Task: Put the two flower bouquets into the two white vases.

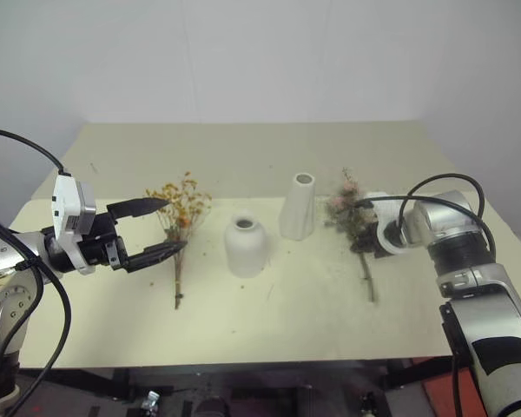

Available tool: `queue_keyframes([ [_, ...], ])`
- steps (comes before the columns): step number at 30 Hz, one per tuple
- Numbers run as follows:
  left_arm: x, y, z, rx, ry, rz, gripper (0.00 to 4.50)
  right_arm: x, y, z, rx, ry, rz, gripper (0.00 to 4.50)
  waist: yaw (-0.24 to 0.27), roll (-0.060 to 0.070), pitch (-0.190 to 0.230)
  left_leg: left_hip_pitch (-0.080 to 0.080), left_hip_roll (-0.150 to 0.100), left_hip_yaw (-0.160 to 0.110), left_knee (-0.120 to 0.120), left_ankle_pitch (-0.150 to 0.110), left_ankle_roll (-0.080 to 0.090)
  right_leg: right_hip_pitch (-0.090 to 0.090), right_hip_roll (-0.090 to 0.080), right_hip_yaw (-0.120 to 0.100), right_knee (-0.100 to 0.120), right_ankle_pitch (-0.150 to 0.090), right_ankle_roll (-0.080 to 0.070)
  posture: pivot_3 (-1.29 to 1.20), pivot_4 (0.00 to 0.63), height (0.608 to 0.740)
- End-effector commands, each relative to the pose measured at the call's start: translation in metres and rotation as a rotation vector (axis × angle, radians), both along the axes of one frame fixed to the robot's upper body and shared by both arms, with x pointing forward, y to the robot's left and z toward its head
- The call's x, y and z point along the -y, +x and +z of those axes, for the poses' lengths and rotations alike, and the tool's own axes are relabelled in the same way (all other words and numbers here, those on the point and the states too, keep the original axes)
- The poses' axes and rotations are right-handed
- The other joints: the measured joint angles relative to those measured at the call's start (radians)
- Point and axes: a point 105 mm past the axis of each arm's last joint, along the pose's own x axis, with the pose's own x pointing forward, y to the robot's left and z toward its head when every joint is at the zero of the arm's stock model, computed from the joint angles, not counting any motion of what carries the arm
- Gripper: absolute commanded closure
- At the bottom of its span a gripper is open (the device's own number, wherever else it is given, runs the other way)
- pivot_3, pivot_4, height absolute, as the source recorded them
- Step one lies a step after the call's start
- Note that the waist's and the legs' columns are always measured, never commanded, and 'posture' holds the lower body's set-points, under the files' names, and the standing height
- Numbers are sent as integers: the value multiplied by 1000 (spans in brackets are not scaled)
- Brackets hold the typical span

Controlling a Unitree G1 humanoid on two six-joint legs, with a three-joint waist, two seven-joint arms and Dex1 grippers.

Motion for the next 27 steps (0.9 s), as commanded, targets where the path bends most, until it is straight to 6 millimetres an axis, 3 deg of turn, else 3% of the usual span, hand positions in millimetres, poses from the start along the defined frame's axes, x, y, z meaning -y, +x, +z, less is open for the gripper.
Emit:
queue_keyframes([
  [1,0,-4,11,60,11,1,0,6,16,29,134,47,-86,4257,0,0,0,0,0,0,0,0,0,0,0,0,0,0,0,0,150,740],
  [6,1,-3,14,63,12,-5,0,20,41,89,481,127,-231,4257,0,1,0,-1,0,0,0,0,0,-1,0,0,0,1,-2,0,150,740],
  [11,4,1,25,73,-15,-14,0,7,41,149,934,250,-145,4257,0,1,0,-1,0,0,-1,0,0,-1,0,0,0,0,-1,0,150,740],
  [19,4,11,39,40,-55,25,0,-41,13,200,1292,554,100,4257,-4,1,1,0,1,0,-1,0,0,-1,1,0,1,2,-3,0,150,740],
  [23,6,17,54,58,-117,41,0,-67,3,211,1399,605,216,4257,-2,1,1,0,0,-1,-1,0,0,-1,1,0,1,2,-4,0,150,740],
  [27,9,16,54,54,-109,28,0,-73,4,216,1441,611,220,4257,-2,2,1,0,0,0,-1,0,0,-1,1,0,1,3,-5,0,150,740],
])
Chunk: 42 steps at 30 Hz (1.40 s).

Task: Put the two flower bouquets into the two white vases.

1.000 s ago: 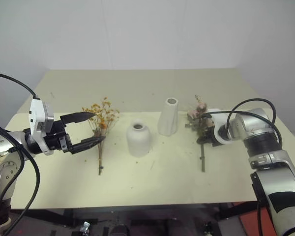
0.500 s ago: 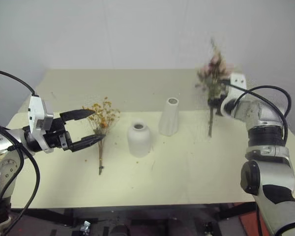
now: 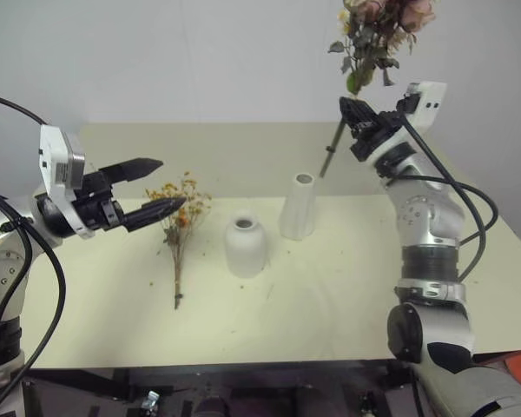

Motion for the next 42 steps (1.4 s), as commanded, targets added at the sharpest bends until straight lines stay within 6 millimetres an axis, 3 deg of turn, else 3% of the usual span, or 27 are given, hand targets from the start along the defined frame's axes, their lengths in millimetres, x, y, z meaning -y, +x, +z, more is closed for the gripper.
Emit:
queue_keyframes([
  [1,5,-3,5,14,1,-23,0,0,-10,29,124,25,-4,4257,1,0,0,0,0,0,0,0,0,0,0,0,0,0,0,0,150,740],
  [9,7,-3,6,16,-1,-30,0,-11,-9,27,137,24,32,4257,-1,0,0,0,0,0,0,0,0,0,0,0,0,0,-1,0,150,740],
  [20,8,-1,9,24,2,-33,0,-22,0,1,81,-24,50,4257,0,0,0,0,0,0,0,0,0,0,0,0,0,0,-1,0,150,740],
  [28,7,-2,8,25,4,-32,0,-22,-4,-4,84,-48,59,4257,1,0,0,0,0,0,0,0,0,0,0,0,0,0,-1,0,150,740],
  [42,9,-1,7,20,8,-39,0,-25,-4,-47,47,-133,32,4257,1,1,0,0,0,0,0,0,0,0,0,0,0,0,-1,0,150,740],
])
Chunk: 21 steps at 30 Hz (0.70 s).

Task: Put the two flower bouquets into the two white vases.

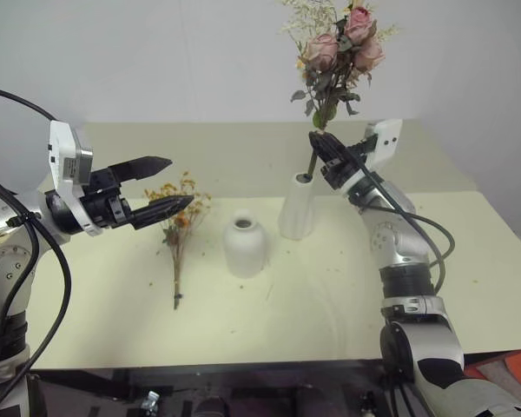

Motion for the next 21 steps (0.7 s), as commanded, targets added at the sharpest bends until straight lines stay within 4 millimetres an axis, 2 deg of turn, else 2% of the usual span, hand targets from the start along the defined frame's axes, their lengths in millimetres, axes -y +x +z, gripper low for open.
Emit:
queue_keyframes([
  [1,1,-3,11,47,6,-8,0,-4,-6,3,58,-16,0,4257,1,0,0,0,0,0,0,0,0,0,0,0,0,0,0,0,150,740],
  [14,2,-2,11,58,4,-7,0,-8,-1,-9,30,-6,-11,4257,1,0,0,0,0,0,0,0,0,0,0,0,0,0,0,0,150,740],
  [21,0,-2,11,58,9,-1,0,0,-12,-23,14,-33,-4,1929,1,0,0,0,0,0,0,0,0,0,0,0,0,0,0,0,150,740],
])
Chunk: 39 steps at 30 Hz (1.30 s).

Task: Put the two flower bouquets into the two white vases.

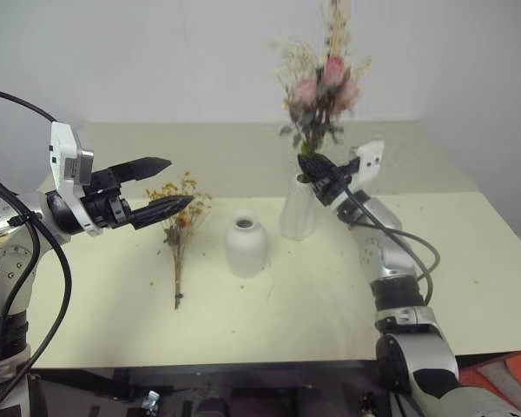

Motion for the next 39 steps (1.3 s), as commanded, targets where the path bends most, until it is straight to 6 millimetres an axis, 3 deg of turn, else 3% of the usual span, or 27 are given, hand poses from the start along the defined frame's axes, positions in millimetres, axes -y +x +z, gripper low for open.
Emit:
queue_keyframes([
  [1,2,-5,13,63,12,-9,0,7,-13,22,92,-11,1,1585,1,0,0,0,0,0,0,0,0,0,0,0,0,0,0,0,150,740],
  [5,3,-5,11,60,13,-13,0,18,-27,23,99,-54,-4,199,1,0,0,0,0,0,0,0,0,0,0,0,0,0,0,0,150,740],
  [6,3,-5,11,60,11,-12,0,23,-31,23,98,-81,-6,50,2,0,0,0,0,0,0,0,0,0,0,0,0,0,0,0,150,740],
  [11,-2,-5,5,37,0,27,0,40,-53,7,6,-280,80,50,4,0,0,0,0,0,0,0,0,1,0,0,0,-3,6,0,150,740],
  [15,-12,-1,-10,-7,45,153,0,46,-72,-1,-34,-413,207,50,-1,0,0,0,0,0,0,0,0,1,0,0,-1,-4,7,0,150,740],
  [22,-37,3,-66,-250,263,436,0,46,-91,6,-5,-520,381,50,2,0,0,2,0,1,0,0,0,1,0,1,-1,-5,8,0,150,740],
  [26,-49,11,-87,-398,376,602,0,42,-95,10,26,-544,432,50,8,0,0,1,0,0,0,0,0,2,0,0,-1,-5,8,0,150,740],
  [31,-37,31,-101,-535,367,673,0,36,-92,13,41,-548,450,50,12,-1,1,1,0,0,0,0,0,2,0,0,-1,-5,8,0,150,740],
  [39,-30,69,-126,-706,485,832,0,23,-104,20,104,-536,489,50,19,-1,1,0,-1,0,1,0,0,1,0,0,0,-5,8,0,150,740],
])
